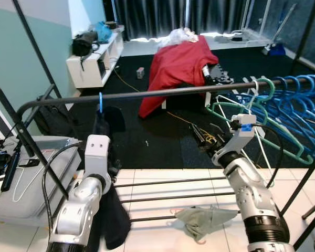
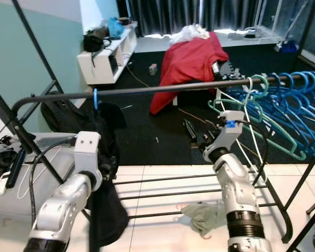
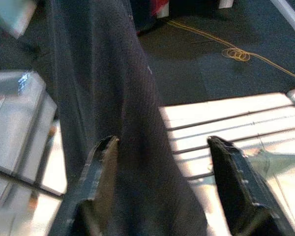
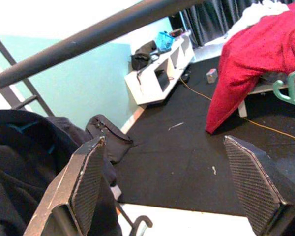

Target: Hang hanger

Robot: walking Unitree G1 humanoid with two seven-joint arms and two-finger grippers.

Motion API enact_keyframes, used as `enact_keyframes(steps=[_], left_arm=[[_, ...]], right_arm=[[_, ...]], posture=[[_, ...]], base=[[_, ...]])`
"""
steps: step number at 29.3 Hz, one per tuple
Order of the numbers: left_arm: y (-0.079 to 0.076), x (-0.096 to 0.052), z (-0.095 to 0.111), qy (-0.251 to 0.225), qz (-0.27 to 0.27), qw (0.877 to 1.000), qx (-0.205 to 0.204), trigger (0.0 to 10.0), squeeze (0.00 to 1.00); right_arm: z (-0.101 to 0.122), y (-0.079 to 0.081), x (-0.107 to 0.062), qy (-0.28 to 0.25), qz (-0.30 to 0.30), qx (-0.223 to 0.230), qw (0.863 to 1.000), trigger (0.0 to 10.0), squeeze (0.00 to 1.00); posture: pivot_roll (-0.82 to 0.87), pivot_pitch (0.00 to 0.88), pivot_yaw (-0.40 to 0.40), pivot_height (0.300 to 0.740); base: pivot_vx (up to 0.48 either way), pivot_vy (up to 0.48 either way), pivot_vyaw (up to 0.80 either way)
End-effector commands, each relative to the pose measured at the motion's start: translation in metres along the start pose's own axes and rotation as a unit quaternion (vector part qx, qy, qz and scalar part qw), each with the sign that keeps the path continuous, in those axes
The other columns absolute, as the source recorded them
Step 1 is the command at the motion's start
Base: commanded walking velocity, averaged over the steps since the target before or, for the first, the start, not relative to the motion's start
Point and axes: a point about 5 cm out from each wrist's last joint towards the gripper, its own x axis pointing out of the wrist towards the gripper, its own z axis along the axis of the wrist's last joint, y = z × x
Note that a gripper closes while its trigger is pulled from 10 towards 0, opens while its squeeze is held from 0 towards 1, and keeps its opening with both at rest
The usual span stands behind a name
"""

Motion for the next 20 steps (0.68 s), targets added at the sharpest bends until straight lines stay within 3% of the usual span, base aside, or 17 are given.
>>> enact_keyframes(steps=[1, 2, 3, 4, 6, 7, 8, 10, 11, 12, 13, 14, 16, 17, 18, 19, 20], left_arm=[[0.006, -0.006, 0.005, -0.022, -0.003, 1.000, 0.021, 10.0, 1.00], [0.019, -0.015, 0.005, -0.043, 0.018, 0.998, 0.036, 10.0, 1.00], [0.019, -0.015, 0.005, -0.043, 0.018, 0.998, 0.036, 10.0, 1.00], [0.034, -0.024, 0.002, -0.053, 0.057, 0.996, 0.052, 10.0, 1.00], [0.034, -0.024, 0.002, -0.053, 0.057, 0.996, 0.052, 10.0, 1.00], [0.050, -0.033, -0.006, -0.047, 0.110, 0.991, 0.059, 10.0, 1.00], [0.063, -0.044, -0.015, -0.038, 0.165, 0.985, 0.044, 10.0, 0.36], [0.069, -0.052, -0.022, -0.027, 0.197, 0.979, 0.032, 10.0, 0.36], [0.070, -0.061, -0.028, -0.027, 0.228, 0.973, 0.013, 10.0, 0.00], [0.070, -0.061, -0.028, -0.027, 0.228, 0.973, 0.013, 10.0, 0.00], [0.061, -0.070, -0.033, -0.044, 0.239, 0.970, -0.005, 10.0, 0.00], [0.061, -0.070, -0.033, -0.044, 0.239, 0.970, -0.005, 10.0, 0.00], [0.051, -0.071, -0.032, -0.065, 0.227, 0.972, -0.011, 10.0, 0.00], [0.051, -0.071, -0.032, -0.065, 0.227, 0.972, -0.011, 10.0, 0.00], [0.050, -0.069, -0.031, -0.073, 0.221, 0.973, -0.014, 10.0, 0.00], [0.050, -0.069, -0.031, -0.073, 0.221, 0.973, -0.014, 10.0, 0.00], [0.044, -0.067, -0.029, -0.083, 0.194, 0.978, -0.011, 10.0, 0.00]], right_arm=[[-0.004, 0.003, 0.001, 0.008, 0.006, 0.010, 1.000, 10.0, 0.00], [-0.005, 0.002, -0.001, 0.016, 0.004, 0.005, 1.000, 10.0, 0.00], [-0.005, 0.002, -0.001, 0.016, 0.004, 0.005, 1.000, 10.0, 0.00], [-0.008, 0.000, -0.004, 0.030, 0.003, -0.001, 1.000, 10.0, 0.00], [-0.008, 0.000, -0.004, 0.030, 0.003, -0.001, 1.000, 10.0, 0.00], [-0.010, -0.003, -0.009, 0.049, -0.005, -0.012, 0.999, 10.0, 0.00], [-0.014, -0.007, -0.017, 0.072, -0.012, -0.034, 0.997, 10.0, 0.00], [-0.016, -0.010, -0.022, 0.087, -0.016, -0.048, 0.995, 10.0, 0.00], [-0.021, -0.011, -0.034, 0.101, -0.021, -0.066, 0.993, 10.0, 0.00], [-0.021, -0.011, -0.034, 0.101, -0.021, -0.066, 0.993, 10.0, 0.00], [-0.031, -0.012, -0.055, 0.117, -0.036, -0.103, 0.987, 10.0, 0.00], [-0.031, -0.012, -0.055, 0.117, -0.036, -0.103, 0.987, 10.0, 0.00], [-0.041, -0.014, -0.072, 0.128, -0.051, -0.166, 0.976, 10.0, 0.00], [-0.041, -0.014, -0.072, 0.128, -0.051, -0.166, 0.976, 10.0, 0.00], [-0.046, -0.016, -0.080, 0.134, -0.059, -0.212, 0.966, 10.0, 0.00], [-0.046, -0.016, -0.080, 0.134, -0.059, -0.212, 0.966, 10.0, 0.00], [-0.051, -0.020, -0.091, 0.137, -0.075, -0.273, 0.949, 10.0, 0.00]], posture=[[-0.11, 0.000, 0.054, 0.740], [-0.09, 0.000, 0.044, 0.740], [-0.09, 0.000, 0.044, 0.740], [-0.08, 0.000, 0.039, 0.740], [-0.08, 0.000, 0.039, 0.740], [-0.05, 0.000, 0.020, 0.740], [-0.04, 0.000, 0.013, 0.740], [-0.04, 0.000, 0.013, 0.740], [-0.04, 0.000, 0.005, 0.740], [-0.04, 0.000, 0.005, 0.740], [-0.05, 0.000, 0.000, 0.740], [-0.05, 0.000, 0.000, 0.740], [-0.06, 0.000, 0.000, 0.740], [-0.06, 0.000, 0.000, 0.740], [-0.06, 0.000, 0.000, 0.740], [-0.06, 0.000, 0.000, 0.740], [-0.07, 0.000, 0.001, 0.740]], base=[[0.000, 0.000, 0.00], [0.000, 0.000, 0.00], [0.000, 0.000, 0.00], [0.000, 0.000, 0.00], [0.000, 0.000, 0.00], [0.000, 0.000, 0.00], [0.000, 0.000, 0.00], [0.000, 0.000, 0.00], [0.000, 0.000, 0.00], [0.000, 0.000, 0.00], [0.000, 0.000, 0.00], [0.000, 0.000, 0.00], [0.000, 0.000, 0.00], [0.000, 0.000, 0.00], [0.000, 0.000, 0.00], [0.000, 0.000, 0.00], [0.000, 0.000, 0.00]])
